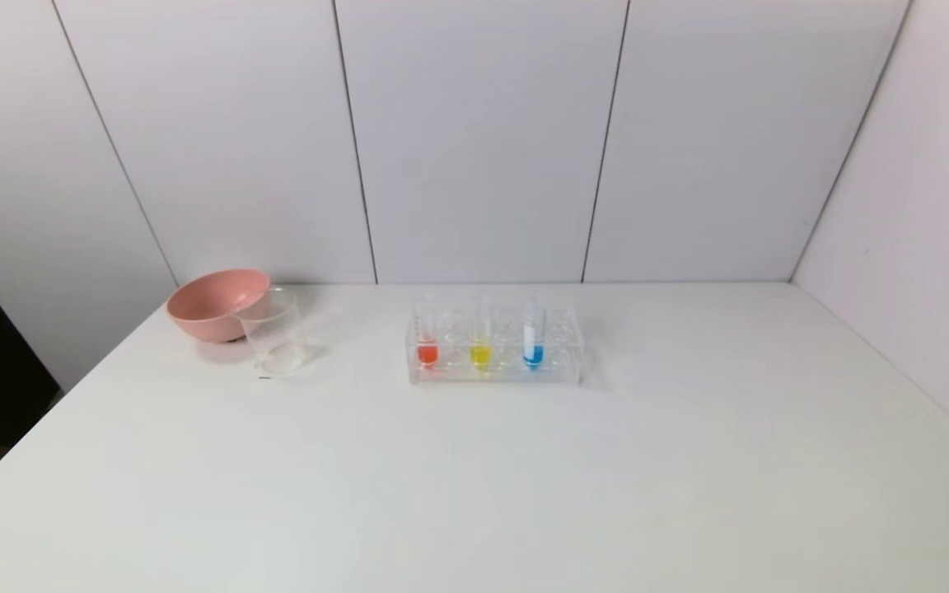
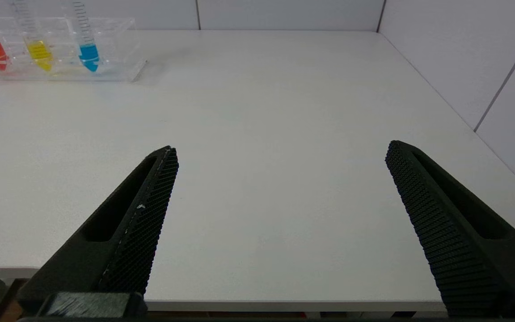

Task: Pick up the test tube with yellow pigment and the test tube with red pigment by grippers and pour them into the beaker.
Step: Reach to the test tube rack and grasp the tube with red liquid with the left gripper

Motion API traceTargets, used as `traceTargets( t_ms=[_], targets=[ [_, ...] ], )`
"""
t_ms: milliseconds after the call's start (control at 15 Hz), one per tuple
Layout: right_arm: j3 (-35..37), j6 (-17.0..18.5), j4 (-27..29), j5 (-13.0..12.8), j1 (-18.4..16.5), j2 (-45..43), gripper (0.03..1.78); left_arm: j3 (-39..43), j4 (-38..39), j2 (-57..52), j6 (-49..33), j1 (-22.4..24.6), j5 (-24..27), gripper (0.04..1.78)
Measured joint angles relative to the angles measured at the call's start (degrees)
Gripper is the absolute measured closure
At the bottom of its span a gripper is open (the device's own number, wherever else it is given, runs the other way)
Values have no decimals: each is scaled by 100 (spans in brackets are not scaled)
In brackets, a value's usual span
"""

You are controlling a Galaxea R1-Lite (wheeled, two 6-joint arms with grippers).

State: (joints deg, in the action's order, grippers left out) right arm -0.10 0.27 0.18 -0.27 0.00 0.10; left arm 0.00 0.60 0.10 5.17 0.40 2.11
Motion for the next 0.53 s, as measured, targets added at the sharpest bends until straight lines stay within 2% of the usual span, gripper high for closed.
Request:
traceTargets(
  t_ms=[533],
  targets=[
    [0, 0, 0, 2, 0, 0, 11, 0, -16, 0, 1, 0, 1, 4]
  ],
)
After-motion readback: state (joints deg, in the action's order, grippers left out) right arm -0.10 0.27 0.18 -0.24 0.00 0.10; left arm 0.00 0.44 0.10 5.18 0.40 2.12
